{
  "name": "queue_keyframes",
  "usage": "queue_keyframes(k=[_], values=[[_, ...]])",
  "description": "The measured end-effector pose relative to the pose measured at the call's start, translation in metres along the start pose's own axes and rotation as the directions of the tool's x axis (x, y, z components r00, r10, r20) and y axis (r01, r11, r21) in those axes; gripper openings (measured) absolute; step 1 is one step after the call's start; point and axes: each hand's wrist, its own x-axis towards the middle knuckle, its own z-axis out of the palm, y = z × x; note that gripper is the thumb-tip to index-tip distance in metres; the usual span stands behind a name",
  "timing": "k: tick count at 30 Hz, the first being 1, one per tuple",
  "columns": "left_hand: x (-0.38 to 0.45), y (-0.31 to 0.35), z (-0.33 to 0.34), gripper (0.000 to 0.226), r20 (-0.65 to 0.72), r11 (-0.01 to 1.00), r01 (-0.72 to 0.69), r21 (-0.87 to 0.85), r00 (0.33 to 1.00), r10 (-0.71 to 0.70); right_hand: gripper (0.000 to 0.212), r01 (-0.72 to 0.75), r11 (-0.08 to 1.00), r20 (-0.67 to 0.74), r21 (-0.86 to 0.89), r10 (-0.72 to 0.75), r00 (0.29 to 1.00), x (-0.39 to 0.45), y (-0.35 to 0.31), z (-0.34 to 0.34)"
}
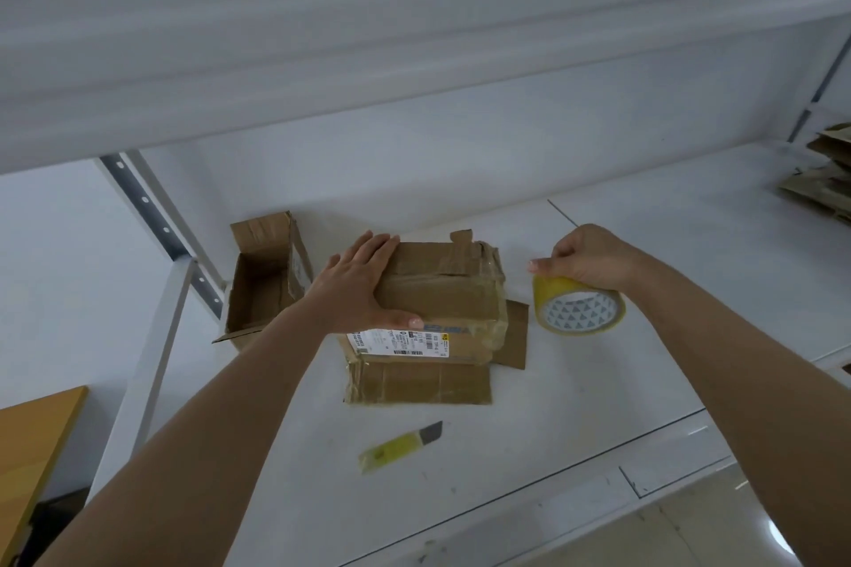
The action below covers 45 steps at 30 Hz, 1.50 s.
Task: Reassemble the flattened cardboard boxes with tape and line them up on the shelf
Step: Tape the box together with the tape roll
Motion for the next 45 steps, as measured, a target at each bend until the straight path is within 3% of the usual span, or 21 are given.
queue_keyframes(k=[9,13,15,17,19,22,25,29,31,33,35,36,37,38,39,40,41,43,45], values=[[-0.001,0.011,-0.002,0.134,0.064,0.999,0.019,0.038,0.998,-0.021,0.056,-0.107,0.992,-0.007,-0.069,0.106,0.994,-0.006,0.02,0.055],[0.002,0.019,-0.017,0.136,0.073,0.985,0.035,0.169,0.996,-0.048,0.051,-0.144,0.986,-0.065,-0.087,0.138,0.988,-0.004,0.014,0.066],[0.002,0.027,-0.022,0.13,-0.017,0.961,-0.005,0.276,1.0,0.011,0.05,-0.16,0.984,-0.094,-0.075,0.152,0.984,-0.002,0.013,0.066],[0.002,0.044,-0.018,0.114,-0.069,0.934,-0.124,0.336,0.985,0.156,0.049,-0.16,0.986,-0.115,-0.046,0.154,0.981,0.0,0.011,0.066],[0.002,0.062,-0.008,0.093,-0.018,0.942,-0.213,0.258,0.974,0.225,0.049,-0.152,0.988,-0.112,-0.022,0.148,0.983,0.002,0.011,0.066],[0.004,0.069,0.006,0.072,0.065,0.964,-0.204,0.167,0.978,0.196,0.054,-0.172,0.985,-0.09,-0.019,0.17,0.981,0.002,0.018,0.068],[0.007,0.063,0.008,0.068,0.086,0.959,-0.221,0.177,0.974,0.209,0.061,-0.185,0.982,-0.078,0.034,0.187,0.979,-0.002,0.03,0.071],[0.008,0.065,0.009,0.069,0.057,0.95,-0.215,0.227,0.977,0.208,0.068,-0.214,0.976,-0.102,-0.032,0.209,0.973,-0.004,0.029,0.074],[0.0,0.067,0.009,0.073,-0.043,0.959,-0.203,0.198,0.976,0.216,0.065,-0.218,0.975,-0.118,-0.032,0.213,0.97,-0.004,0.027,0.074],[-0.016,0.067,0.007,0.067,-0.274,0.972,-0.233,0.015,0.934,0.228,0.064,-0.209,0.978,-0.133,-0.013,0.205,0.97,-0.003,0.024,0.073],[-0.035,0.063,0.011,0.046,-0.623,0.943,-0.328,-0.062,0.751,0.22,0.064,-0.193,0.981,-0.154,0.014,0.193,0.969,-0.001,0.022,0.071],[-0.045,0.06,0.015,0.037,-0.721,0.945,-0.326,-0.042,0.664,0.197,0.063,-0.183,0.983,-0.159,0.022,0.184,0.97,0.0,0.02,0.071],[-0.055,0.057,0.02,0.033,-0.751,0.954,-0.298,-0.011,0.632,0.189,0.063,-0.172,0.985,-0.161,0.024,0.173,0.972,0.001,0.018,0.071],[-0.065,0.056,0.027,0.032,-0.702,0.961,-0.276,-0.008,0.686,0.191,0.063,-0.16,0.987,-0.158,0.028,0.162,0.974,0.002,0.017,0.073],[-0.074,0.055,0.036,0.033,-0.568,0.971,-0.236,-0.032,0.804,0.177,0.063,-0.15,0.988,-0.154,0.037,0.154,0.976,0.003,0.015,0.076],[-0.081,0.054,0.047,0.036,-0.348,0.987,-0.15,-0.051,0.93,0.123,0.063,-0.143,0.989,-0.15,0.049,0.149,0.977,0.003,0.013,0.078],[-0.088,0.053,0.059,0.04,-0.112,0.999,-0.048,-0.016,0.993,0.046,0.062,-0.138,0.988,-0.145,0.062,0.146,0.979,0.004,0.012,0.081],[-0.099,0.048,0.079,0.054,0.16,0.993,0.057,0.105,0.984,-0.073,0.061,-0.128,0.988,-0.139,0.082,0.138,0.981,0.005,0.011,0.086],[-0.103,0.048,0.089,0.057,0.203,0.986,0.077,0.147,0.973,-0.107,0.061,-0.119,0.988,-0.141,0.099,0.133,0.981,0.006,0.012,0.087]])
